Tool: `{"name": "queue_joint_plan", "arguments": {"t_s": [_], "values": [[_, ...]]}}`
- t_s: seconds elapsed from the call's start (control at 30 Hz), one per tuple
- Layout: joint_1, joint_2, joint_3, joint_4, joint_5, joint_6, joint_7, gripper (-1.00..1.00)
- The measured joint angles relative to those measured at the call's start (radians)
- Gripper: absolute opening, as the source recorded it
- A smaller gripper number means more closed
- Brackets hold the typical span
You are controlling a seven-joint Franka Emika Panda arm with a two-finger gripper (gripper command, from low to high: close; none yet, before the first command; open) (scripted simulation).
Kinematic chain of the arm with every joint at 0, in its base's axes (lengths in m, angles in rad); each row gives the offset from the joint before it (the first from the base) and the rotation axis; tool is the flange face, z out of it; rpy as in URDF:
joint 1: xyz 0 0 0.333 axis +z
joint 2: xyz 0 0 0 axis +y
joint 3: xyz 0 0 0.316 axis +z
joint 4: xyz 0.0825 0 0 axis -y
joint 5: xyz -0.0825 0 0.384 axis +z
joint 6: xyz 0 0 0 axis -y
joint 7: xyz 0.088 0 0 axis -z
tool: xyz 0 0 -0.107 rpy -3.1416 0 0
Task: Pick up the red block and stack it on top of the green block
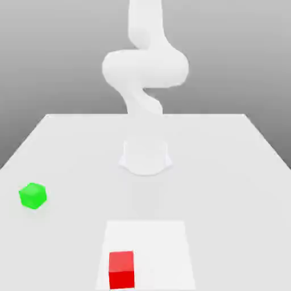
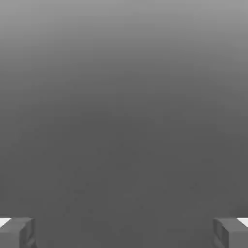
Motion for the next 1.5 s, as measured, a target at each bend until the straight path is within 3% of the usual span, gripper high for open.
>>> {"name": "queue_joint_plan", "arguments": {"t_s": [0.33, 0.6, 0.87, 1.13, 1.27, 1.3, 1.5], "values": [[-0.195, 0.292, 0.157, -0.048, -0.089, 0.101, 0.446, 0.00], [-0.289, 0.525, 0.222, -0.086, -0.175, 0.179, 0.809, 0.00], [-0.327, 0.748, 0.224, -0.125, -0.210, 0.262, 1.135, 0.00], [-0.318, 0.948, 0.209, -0.163, -0.126, 0.368, 1.356, 0.00], [-0.278, 1.085, 0.154, -0.143, -0.189, 0.477, 1.420, 0.00], [-0.267, 1.111, 0.141, -0.139, -0.202, 0.497, 1.431, -1.00], [-0.262, 1.124, 0.134, -0.137, -0.209, 0.510, 1.436, -1.00]]}}
